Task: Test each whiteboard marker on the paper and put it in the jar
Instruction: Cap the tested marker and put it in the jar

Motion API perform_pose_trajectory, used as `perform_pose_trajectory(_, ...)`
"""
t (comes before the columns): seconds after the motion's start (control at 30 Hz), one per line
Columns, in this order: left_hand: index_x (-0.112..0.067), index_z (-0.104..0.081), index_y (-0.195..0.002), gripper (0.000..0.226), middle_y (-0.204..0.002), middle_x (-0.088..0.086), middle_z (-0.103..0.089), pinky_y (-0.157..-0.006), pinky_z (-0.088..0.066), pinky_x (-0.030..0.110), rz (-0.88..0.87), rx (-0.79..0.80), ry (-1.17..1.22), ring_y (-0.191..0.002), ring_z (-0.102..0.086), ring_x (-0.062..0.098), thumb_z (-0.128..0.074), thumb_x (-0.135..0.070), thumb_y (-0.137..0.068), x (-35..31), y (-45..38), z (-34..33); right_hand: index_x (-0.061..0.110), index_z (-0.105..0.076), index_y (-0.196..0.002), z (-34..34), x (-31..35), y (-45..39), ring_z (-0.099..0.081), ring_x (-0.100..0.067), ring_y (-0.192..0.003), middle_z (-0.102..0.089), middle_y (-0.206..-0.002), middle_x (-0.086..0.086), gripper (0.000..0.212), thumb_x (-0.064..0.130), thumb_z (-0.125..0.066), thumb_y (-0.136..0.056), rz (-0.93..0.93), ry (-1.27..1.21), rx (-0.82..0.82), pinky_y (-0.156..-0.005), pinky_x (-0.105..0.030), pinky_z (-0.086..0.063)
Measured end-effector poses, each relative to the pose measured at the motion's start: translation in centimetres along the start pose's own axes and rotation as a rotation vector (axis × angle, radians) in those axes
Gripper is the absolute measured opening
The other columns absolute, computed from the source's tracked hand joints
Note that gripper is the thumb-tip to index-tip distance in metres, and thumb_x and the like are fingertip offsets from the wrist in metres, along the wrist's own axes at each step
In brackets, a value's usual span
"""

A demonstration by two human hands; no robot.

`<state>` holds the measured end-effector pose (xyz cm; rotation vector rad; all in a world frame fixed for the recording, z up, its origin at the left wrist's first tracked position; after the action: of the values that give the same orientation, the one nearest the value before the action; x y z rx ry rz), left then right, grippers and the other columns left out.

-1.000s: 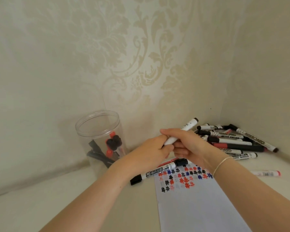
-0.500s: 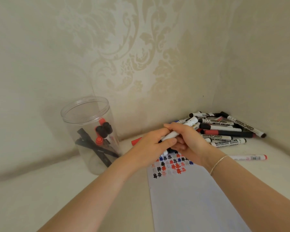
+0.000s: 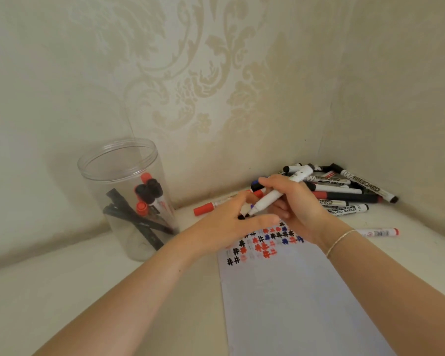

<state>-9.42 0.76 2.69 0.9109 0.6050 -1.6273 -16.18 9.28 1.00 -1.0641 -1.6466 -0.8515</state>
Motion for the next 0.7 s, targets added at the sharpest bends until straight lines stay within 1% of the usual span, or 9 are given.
perform_pose_trajectory(0.07,-0.036,-0.042,-0.121,0.053,-0.081,-0.014,-0.06,-0.059,-0.041,0.02,0.0,-0.074,-0.111,-0.064,-0.054,0.0,-0.057,-0.065,-0.079,0.4,0.0,1.0,0.016,-0.04,-0.059,2.4,0.5,0.2,-0.022,-0.01,-0.036,-0.027,-0.044,0.003,0.035,0.014,-0.062,-0.086,0.026,-0.032,-0.166,-0.038,-0.021,-0.02)
perform_pose_trajectory(0.13,-0.039,-0.044,-0.113,0.042,-0.081,-0.004,-0.063,-0.063,-0.045,0.03,-0.052,-0.211,-0.14,-0.067,-0.057,0.012,-0.046,-0.069,-0.083,0.6,0.1,2.3,0.016,-0.044,-0.062,5.2,0.8,1.0,-0.026,-0.009,-0.035,-0.033,-0.046,0.002,0.031,0.019,-0.062,-0.087,0.041,-0.092,-0.346,-0.035,-0.02,-0.022)
perform_pose_trajectory(0.2,-0.034,-0.053,-0.1,0.025,-0.07,-0.005,-0.06,-0.06,-0.042,0.033,-0.118,-0.394,-0.205,-0.06,-0.053,0.012,-0.04,-0.054,-0.095,0.6,0.4,3.5,0.013,-0.053,-0.068,6.7,0.9,2.2,-0.04,-0.011,-0.039,-0.048,-0.052,-0.002,0.026,0.027,-0.063,-0.088,0.048,-0.142,-0.432,-0.037,-0.019,-0.033)
perform_pose_trajectory(0.27,-0.03,-0.059,-0.091,0.017,-0.062,-0.007,-0.058,-0.054,-0.039,0.03,-0.139,-0.463,-0.319,-0.052,-0.049,0.009,-0.044,-0.036,-0.097,0.7,0.3,3.2,0.009,-0.061,-0.079,6.7,0.4,2.8,-0.057,-0.014,-0.052,-0.064,-0.065,-0.006,0.023,0.031,-0.063,-0.089,0.038,-0.18,-0.386,-0.049,-0.023,-0.05)
perform_pose_trajectory(0.33,-0.031,-0.062,-0.09,0.015,-0.055,-0.011,-0.051,-0.05,-0.033,0.026,-0.128,-0.423,-0.445,-0.048,-0.045,0.006,-0.048,-0.028,-0.094,0.7,0.0,2.0,0.008,-0.062,-0.085,6.0,-0.4,3.1,-0.065,-0.018,-0.064,-0.068,-0.074,-0.008,0.016,0.023,-0.065,-0.087,0.039,-0.194,-0.305,-0.061,-0.028,-0.056)
perform_pose_trajectory(0.37,-0.032,-0.064,-0.092,0.017,-0.053,-0.013,-0.047,-0.048,-0.03,0.023,-0.123,-0.401,-0.499,-0.047,-0.044,0.005,-0.048,-0.025,-0.093,0.7,0.0,1.5,0.009,-0.061,-0.083,5.8,-0.7,3.3,-0.063,-0.019,-0.063,-0.067,-0.072,-0.009,0.011,0.018,-0.067,-0.085,0.05,-0.16,-0.284,-0.062,-0.03,-0.054)
perform_pose_trajectory(0.47,-0.031,-0.067,-0.096,0.024,-0.052,-0.015,-0.043,-0.046,-0.024,0.018,-0.124,-0.35,-0.646,-0.047,-0.041,0.004,-0.045,-0.024,-0.091,0.6,-0.1,0.8,0.008,-0.053,-0.068,5.7,-0.7,3.6,-0.05,-0.016,-0.048,-0.054,-0.057,-0.007,0.022,0.008,-0.07,-0.082,0.098,0.083,-0.317,-0.049,-0.028,-0.041)
perform_pose_trajectory(0.6,-0.03,-0.069,-0.1,0.028,-0.071,-0.01,-0.066,-0.055,-0.041,0.025,-0.137,-0.294,-0.772,-0.061,-0.055,0.008,-0.042,-0.027,-0.09,0.8,-0.4,0.0,0.005,-0.049,-0.063,5.4,-1.0,4.0,-0.046,-0.015,-0.037,-0.054,-0.057,-0.015,0.023,-0.001,-0.063,-0.08,0.095,0.346,-0.382,-0.04,-0.023,-0.037)
perform_pose_trajectory(0.7,-0.032,-0.069,-0.102,0.03,-0.079,-0.006,-0.071,-0.061,-0.043,0.028,-0.138,-0.302,-0.821,-0.074,-0.062,0.013,-0.043,-0.027,-0.089,1.0,-0.5,-0.1,0.006,-0.051,-0.062,5.9,-1.5,4.3,-0.046,-0.017,-0.045,-0.055,-0.06,-0.018,0.018,0.003,-0.062,-0.076,0.073,0.503,-0.468,-0.041,-0.021,-0.037)
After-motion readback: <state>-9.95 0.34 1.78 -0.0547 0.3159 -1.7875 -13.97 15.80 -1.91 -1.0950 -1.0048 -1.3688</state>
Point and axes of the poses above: each hand's wrist, its own y-axis away from the middle knuckle, its own z-axis out of the back of the hand, x = y × z, the point moved 10 cm from there along -y, towards the middle knuckle
